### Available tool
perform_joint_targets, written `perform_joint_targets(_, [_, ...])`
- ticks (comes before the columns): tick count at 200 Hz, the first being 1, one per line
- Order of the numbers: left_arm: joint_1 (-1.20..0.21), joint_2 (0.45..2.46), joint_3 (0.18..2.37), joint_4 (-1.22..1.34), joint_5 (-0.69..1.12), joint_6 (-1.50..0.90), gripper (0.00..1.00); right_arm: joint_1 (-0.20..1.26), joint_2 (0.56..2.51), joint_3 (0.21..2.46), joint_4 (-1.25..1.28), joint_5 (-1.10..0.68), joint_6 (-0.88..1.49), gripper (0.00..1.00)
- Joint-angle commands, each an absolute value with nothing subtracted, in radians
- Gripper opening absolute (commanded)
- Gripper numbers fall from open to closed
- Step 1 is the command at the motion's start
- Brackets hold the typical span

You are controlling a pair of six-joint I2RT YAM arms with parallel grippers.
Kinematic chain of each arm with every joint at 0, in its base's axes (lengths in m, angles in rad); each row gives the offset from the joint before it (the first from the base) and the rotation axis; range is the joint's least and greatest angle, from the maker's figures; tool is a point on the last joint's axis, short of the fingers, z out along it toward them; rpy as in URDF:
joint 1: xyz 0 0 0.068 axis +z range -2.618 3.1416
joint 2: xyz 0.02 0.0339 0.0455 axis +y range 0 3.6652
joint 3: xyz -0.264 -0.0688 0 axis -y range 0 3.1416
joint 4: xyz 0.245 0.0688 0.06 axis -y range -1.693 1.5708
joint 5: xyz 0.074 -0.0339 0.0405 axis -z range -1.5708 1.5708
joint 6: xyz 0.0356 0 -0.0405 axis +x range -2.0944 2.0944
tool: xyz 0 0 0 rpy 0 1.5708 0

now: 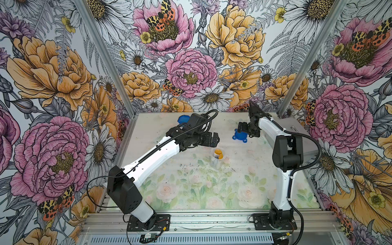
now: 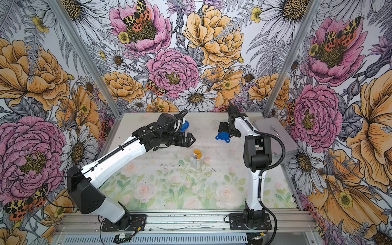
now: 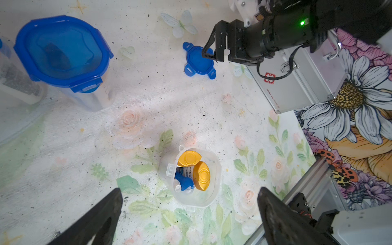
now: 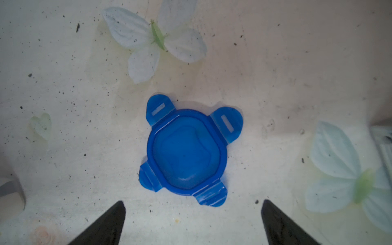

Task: Pack away toiletry kits
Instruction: Pick up the lid from the center of the board.

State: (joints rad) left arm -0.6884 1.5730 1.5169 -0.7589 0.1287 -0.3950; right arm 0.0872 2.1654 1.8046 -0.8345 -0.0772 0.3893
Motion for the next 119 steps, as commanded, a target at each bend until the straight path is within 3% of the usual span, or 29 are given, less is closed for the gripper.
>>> perform_joint_targets(1, [-0.661, 1.602, 1.562, -0.741, 0.180, -0.440, 0.99, 0.091, 2.213, 1.860, -0.848, -0.096, 0.368, 0.99])
perform_joint_targets(119, [-0.658, 1.639, 1.577, -0.736, 0.141, -0.483, 0.99, 0.110, 2.345, 1.907, -0.860, -0.108, 0.343, 0.99])
